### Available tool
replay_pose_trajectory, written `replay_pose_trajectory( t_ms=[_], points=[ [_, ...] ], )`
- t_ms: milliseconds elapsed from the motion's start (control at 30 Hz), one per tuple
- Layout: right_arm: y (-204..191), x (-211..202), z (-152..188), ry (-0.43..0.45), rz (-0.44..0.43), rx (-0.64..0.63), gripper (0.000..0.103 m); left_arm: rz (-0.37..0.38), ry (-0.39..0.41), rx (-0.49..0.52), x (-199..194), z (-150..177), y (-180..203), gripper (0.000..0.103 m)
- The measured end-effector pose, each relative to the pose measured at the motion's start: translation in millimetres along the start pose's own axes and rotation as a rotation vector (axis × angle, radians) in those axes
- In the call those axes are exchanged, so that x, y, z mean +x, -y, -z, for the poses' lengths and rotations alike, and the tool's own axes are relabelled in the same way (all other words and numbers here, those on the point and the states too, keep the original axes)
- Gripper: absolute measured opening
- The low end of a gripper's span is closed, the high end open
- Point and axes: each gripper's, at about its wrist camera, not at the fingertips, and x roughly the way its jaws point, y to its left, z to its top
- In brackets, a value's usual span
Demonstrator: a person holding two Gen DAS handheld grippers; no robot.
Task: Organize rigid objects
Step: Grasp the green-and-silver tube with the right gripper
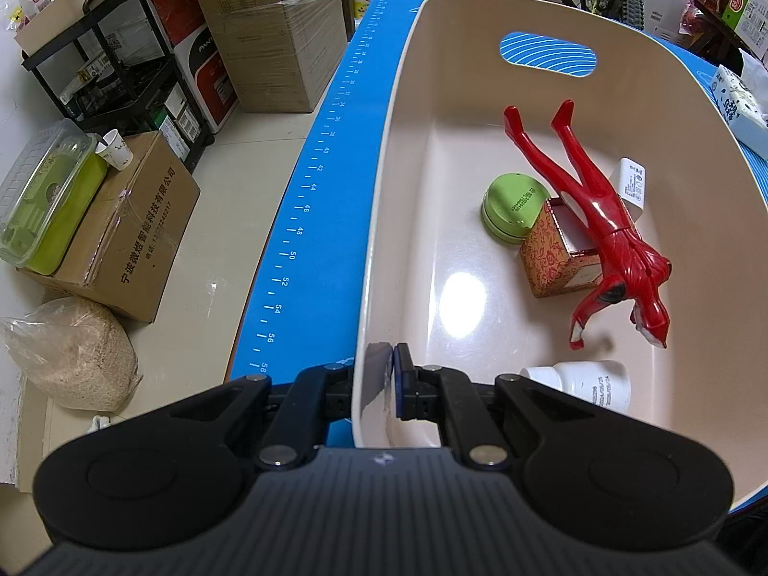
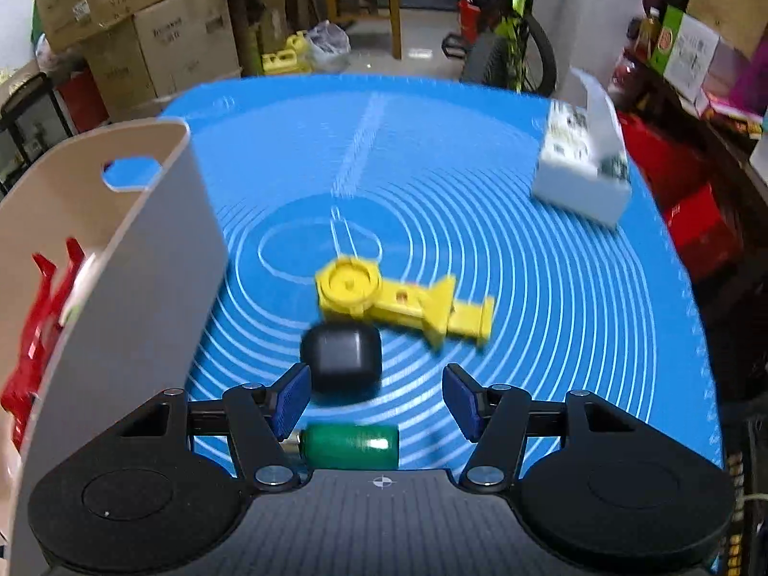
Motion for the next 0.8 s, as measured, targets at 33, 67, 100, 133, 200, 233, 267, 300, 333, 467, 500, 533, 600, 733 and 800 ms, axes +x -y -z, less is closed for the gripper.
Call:
replay_pose_trajectory(
  t_ms=[33, 67, 100, 133, 200, 233, 267, 300, 333, 467, 500, 533, 600, 733, 800],
  points=[
    [0.7, 1.9, 3.6, -0.005, -0.003, 0.004, 0.068, 0.0, 0.0, 0.0, -0.1, 0.0, 0.0, 0.011],
    [0.2, 2.7, 6.2, -0.007, -0.007, 0.009, 0.069, 0.0, 0.0, 0.0, -0.1, 0.0, 0.0, 0.011],
    [-0.3, 4.0, 8.8, -0.01, -0.013, 0.014, 0.07, 0.0, 0.0, 0.0, -0.1, 0.0, 0.0, 0.011],
    [-1.4, 5.0, 11.0, -0.012, -0.018, 0.019, 0.073, 0.0, 0.0, -0.001, -0.1, 0.0, 0.0, 0.011],
    [-3.2, 7.5, 14.0, -0.016, -0.024, 0.023, 0.077, 0.0, 0.0, -0.001, 0.0, 0.0, 0.0, 0.011],
    [-5.5, 7.9, 14.8, -0.018, -0.029, 0.025, 0.079, 0.0, 0.0, -0.001, -0.1, -0.1, 0.0, 0.011],
    [-8.3, 8.1, 15.3, -0.02, -0.032, 0.026, 0.08, 0.0, 0.0, 0.0, -0.1, 0.0, 0.0, 0.011],
    [-11.3, 8.8, 16.5, -0.021, -0.033, 0.024, 0.081, 0.0, 0.0, -0.001, -0.1, 0.0, 0.0, 0.011],
    [-14.9, 9.1, 17.7, -0.023, -0.031, 0.019, 0.083, 0.001, -0.001, -0.001, 0.2, 0.0, -0.2, 0.011],
    [-25.6, 12.8, 22.5, -0.029, -0.018, 0.002, 0.086, 0.001, -0.001, -0.002, -1.0, -0.5, -0.4, 0.011],
    [-27.6, 14.7, 23.8, -0.033, -0.015, 0.003, 0.086, 0.001, -0.001, -0.001, -1.0, -0.4, -0.5, 0.011],
    [-28.7, 16.4, 25.1, -0.036, -0.014, 0.005, 0.086, 0.002, -0.001, -0.002, -1.0, -0.5, -0.5, 0.011],
    [-30.3, 19.3, 27.2, -0.035, -0.002, 0.004, 0.086, 0.003, -0.001, -0.002, -1.2, -0.7, -0.3, 0.011],
    [-32.7, 22.7, 32.7, -0.039, 0.011, -0.003, 0.086, 0.002, -0.001, -0.003, -1.2, -0.7, -0.4, 0.011],
    [-32.9, 24.1, 35.1, -0.039, 0.014, -0.008, 0.085, 0.002, -0.001, -0.003, -1.2, -0.8, -0.4, 0.011]
  ],
)
